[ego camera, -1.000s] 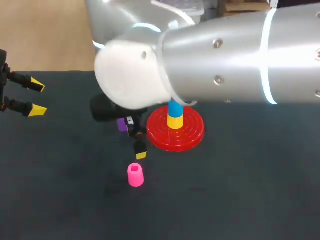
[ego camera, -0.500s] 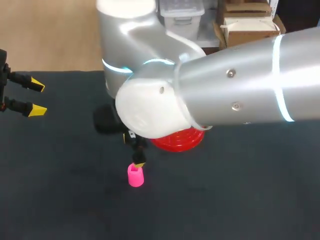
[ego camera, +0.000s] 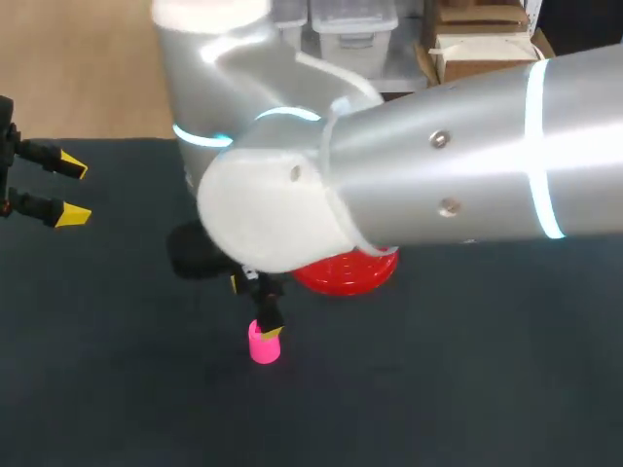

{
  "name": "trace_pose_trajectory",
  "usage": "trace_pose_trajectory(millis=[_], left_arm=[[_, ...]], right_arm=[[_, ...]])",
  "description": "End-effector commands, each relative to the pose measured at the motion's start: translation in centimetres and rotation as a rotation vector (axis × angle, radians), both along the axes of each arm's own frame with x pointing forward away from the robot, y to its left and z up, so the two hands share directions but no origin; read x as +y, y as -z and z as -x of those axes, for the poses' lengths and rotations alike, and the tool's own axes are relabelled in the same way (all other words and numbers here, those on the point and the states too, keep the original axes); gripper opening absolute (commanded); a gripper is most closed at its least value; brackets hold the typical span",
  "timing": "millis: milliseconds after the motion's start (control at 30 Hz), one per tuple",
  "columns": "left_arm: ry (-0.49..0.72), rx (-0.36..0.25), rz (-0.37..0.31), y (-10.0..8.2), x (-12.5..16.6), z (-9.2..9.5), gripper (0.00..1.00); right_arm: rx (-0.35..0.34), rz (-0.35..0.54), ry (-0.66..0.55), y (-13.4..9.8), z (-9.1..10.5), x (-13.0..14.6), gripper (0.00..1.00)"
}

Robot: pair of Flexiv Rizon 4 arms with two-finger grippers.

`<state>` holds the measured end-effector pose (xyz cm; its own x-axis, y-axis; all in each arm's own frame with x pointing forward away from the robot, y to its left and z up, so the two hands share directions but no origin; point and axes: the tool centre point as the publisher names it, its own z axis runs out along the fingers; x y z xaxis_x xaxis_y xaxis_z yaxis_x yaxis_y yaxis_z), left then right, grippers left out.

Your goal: Pick up and stack the cylinders on the red base in this order: pink,purple,orange,green

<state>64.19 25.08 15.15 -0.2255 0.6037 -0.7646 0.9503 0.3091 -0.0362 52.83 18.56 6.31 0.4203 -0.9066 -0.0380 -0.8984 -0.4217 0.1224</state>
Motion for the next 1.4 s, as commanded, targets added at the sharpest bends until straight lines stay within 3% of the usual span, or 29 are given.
trace_pose_trajectory(millis=[33,500,733,833,1400], left_arm=[[0.001,-0.003,0.002,0.1,0.1,0.0,1.0],[0.001,-0.003,0.002,0.1,0.1,0.0,1.0],[0.001,-0.003,0.002,0.1,0.1,0.0,1.0],[0.001,-0.003,0.002,0.1,0.1,0.0,1.0],[0.001,-0.003,0.002,0.1,0.1,0.0,1.0]], right_arm=[[-0.016,0.002,0.007,0.7,0.2,0.7,1.0],[-0.039,-0.042,0.068,2.0,1.9,-0.4,1.0],[-0.032,-0.029,0.091,2.0,2.0,-1.8,1.0],[-0.006,-0.021,0.123,1.9,1.6,-1.9,1.0],[-0.006,-0.021,0.123,1.9,1.6,-1.9,1.0]])
